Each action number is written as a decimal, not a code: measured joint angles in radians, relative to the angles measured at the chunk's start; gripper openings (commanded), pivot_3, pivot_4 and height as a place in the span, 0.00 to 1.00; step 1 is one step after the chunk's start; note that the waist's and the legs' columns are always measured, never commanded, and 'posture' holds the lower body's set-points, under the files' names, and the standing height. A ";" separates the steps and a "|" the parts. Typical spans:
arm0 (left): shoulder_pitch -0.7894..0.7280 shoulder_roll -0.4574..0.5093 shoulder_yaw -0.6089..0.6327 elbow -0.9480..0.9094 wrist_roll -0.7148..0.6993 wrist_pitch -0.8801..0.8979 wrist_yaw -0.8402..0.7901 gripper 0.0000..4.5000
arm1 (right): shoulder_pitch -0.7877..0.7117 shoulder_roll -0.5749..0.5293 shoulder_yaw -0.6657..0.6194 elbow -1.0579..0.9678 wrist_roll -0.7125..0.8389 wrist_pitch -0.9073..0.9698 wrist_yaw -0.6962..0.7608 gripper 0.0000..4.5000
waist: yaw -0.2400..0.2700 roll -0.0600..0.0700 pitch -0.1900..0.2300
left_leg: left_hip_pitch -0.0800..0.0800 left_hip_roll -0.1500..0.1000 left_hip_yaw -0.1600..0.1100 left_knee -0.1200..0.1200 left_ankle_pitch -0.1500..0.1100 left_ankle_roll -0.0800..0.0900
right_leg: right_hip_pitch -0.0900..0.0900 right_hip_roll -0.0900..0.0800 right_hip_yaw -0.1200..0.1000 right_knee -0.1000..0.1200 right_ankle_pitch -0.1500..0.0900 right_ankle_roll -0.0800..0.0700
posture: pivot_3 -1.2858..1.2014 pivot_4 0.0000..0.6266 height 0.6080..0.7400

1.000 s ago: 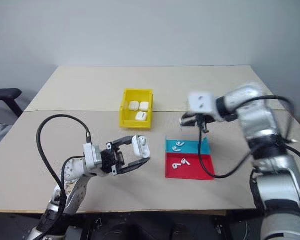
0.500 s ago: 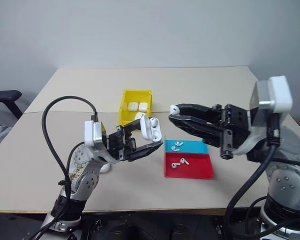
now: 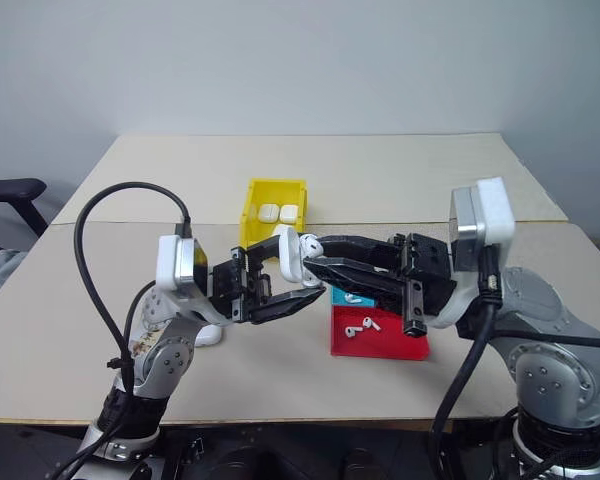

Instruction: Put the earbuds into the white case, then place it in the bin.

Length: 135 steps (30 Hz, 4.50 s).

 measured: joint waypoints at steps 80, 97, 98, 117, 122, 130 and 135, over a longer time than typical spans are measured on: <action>-0.169 -0.042 0.001 0.213 0.494 -0.048 0.353 0.62 | -0.166 -0.242 0.065 0.137 -0.284 -0.119 0.062 0.01 | 0.015 -0.002 0.001 | -0.005 -0.001 0.000 0.002 0.000 0.000 | -0.003 0.000 -0.002 0.000 0.001 0.001 | 0.52 0.24 1.00; -0.570 -0.094 -0.006 0.792 0.854 0.357 0.877 0.62 | 0.041 -0.214 0.070 0.108 -0.338 -0.085 -0.085 0.01 | 0.010 -0.002 0.001 | -0.008 -0.001 0.001 0.001 0.000 0.000 | -0.007 -0.001 -0.002 -0.001 0.001 0.002 | 0.52 0.24 1.00; -0.577 -0.098 -0.007 0.820 0.855 0.357 0.879 0.62 | 0.047 -0.214 0.070 0.107 -0.343 -0.085 -0.085 0.01 | 0.010 -0.002 0.001 | -0.008 -0.001 0.001 0.001 0.000 0.000 | -0.007 -0.001 -0.002 -0.001 0.001 0.002 | 0.52 0.24 1.00; -0.323 0.030 0.178 0.254 0.370 0.537 0.402 0.99 | 0.186 -0.345 0.030 0.177 -0.478 -0.179 0.061 0.00 | -0.005 -0.002 0.001 | -0.005 0.000 0.002 0.001 0.006 -0.009 | -0.005 0.000 0.000 0.001 0.000 0.002 | 0.52 0.24 1.00; -0.073 0.231 0.251 0.051 0.208 0.469 0.138 0.99 | 0.298 -0.398 -0.051 0.298 -0.560 -0.346 0.217 0.00 | -0.003 -0.002 0.001 | 0.000 0.000 0.002 0.001 0.002 -0.002 | -0.001 0.000 0.001 0.001 0.000 0.002 | 0.52 0.24 1.00; 0.219 0.507 0.373 -0.113 0.043 0.507 -0.079 0.99 | 0.360 -0.439 -0.113 0.459 -0.666 -0.499 0.314 0.00 | 0.001 -0.001 0.001 | 0.000 0.000 0.003 0.000 0.001 -0.002 | -0.002 -0.001 0.001 0.000 0.000 0.002 | 0.52 0.24 1.00; 0.301 0.568 0.423 -0.150 0.027 0.510 -0.091 0.99 | 0.393 -0.440 -0.113 0.473 -0.673 -0.539 0.364 0.00 | 0.001 -0.001 0.001 | 0.000 0.000 0.002 0.000 0.001 -0.002 | -0.002 0.000 0.001 0.001 0.000 0.001 | 0.52 0.24 1.00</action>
